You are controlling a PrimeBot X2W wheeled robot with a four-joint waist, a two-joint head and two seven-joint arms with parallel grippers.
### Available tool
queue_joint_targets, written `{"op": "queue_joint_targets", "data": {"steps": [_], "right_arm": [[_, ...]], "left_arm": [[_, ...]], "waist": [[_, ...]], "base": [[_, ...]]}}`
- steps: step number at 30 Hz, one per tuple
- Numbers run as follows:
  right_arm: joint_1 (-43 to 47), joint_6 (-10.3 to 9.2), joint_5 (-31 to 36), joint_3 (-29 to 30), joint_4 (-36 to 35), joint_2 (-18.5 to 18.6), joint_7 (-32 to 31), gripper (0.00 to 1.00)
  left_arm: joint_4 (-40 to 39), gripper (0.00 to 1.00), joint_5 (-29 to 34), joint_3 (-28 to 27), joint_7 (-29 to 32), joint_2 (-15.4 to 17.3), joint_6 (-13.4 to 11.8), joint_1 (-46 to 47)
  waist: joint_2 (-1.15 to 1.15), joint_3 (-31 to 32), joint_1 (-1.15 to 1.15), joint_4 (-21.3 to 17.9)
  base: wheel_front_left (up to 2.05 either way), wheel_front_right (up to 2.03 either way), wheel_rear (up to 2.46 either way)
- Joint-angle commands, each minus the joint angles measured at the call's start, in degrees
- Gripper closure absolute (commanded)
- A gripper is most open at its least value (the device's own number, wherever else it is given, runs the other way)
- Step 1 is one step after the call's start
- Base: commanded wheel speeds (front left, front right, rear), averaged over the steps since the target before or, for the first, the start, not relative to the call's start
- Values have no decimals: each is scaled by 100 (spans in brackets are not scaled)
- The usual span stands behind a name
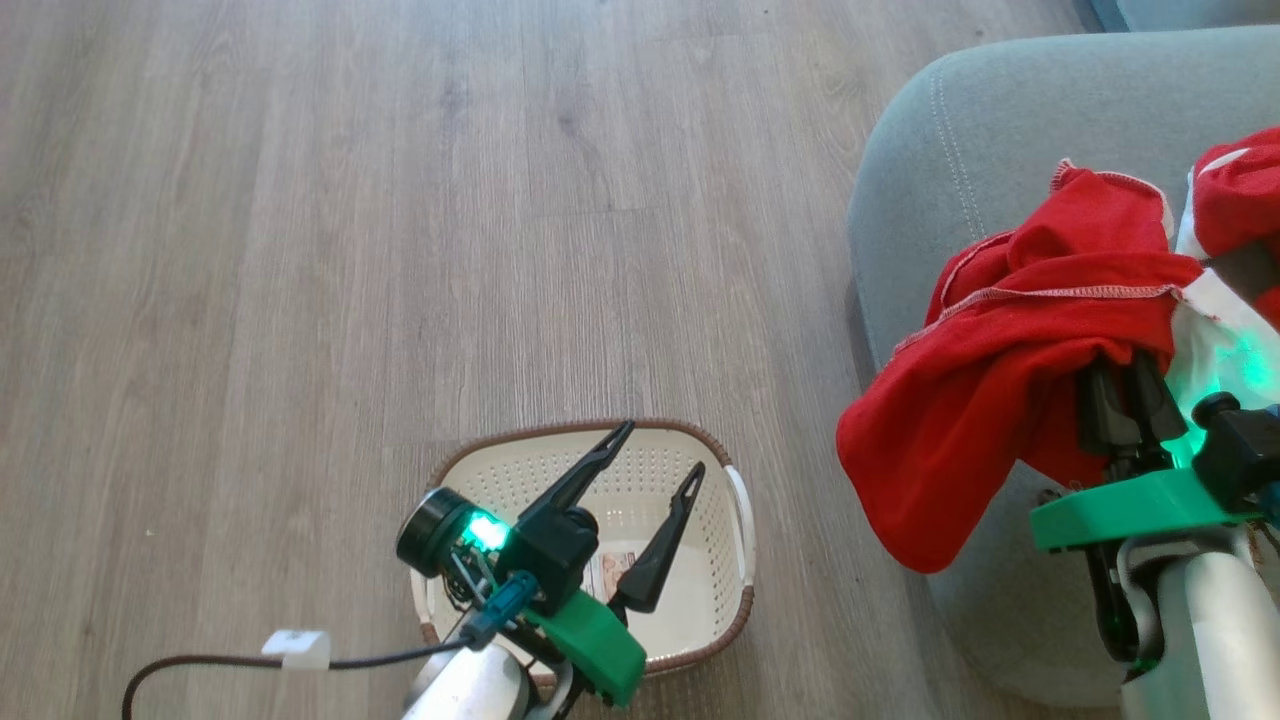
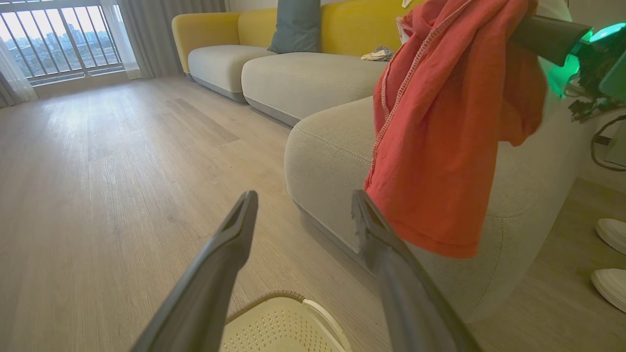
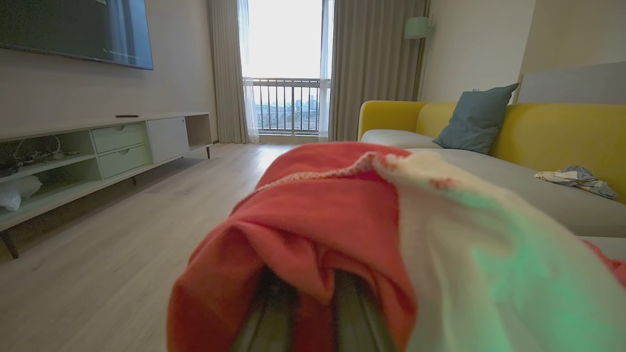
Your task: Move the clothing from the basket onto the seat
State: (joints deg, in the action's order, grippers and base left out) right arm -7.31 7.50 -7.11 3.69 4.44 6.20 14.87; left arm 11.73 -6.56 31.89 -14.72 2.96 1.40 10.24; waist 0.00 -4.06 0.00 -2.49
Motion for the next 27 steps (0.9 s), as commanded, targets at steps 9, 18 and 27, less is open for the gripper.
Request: {"op": "queue_joint_targets", "data": {"steps": [9, 18, 27], "right_arm": [[-156, -1, -12, -52, -269, 65, 13, 100], [-273, -1, 10, 21, -387, 48, 13, 100], [-352, -1, 10, 57, -430, 16, 13, 100]], "left_arm": [[-241, 0, -21, -199, -28, -8, -16, 134], [-319, 0, 27, -146, -28, -8, -17, 222], [-359, 0, 58, -64, -28, -8, -69, 314]], "waist": [[0, -74, 0, -212], [0, -250, 0, -883], [0, -403, 0, -1627]], "base": [[0, 0, 0], [0, 0, 0], [0, 0, 0]]}}
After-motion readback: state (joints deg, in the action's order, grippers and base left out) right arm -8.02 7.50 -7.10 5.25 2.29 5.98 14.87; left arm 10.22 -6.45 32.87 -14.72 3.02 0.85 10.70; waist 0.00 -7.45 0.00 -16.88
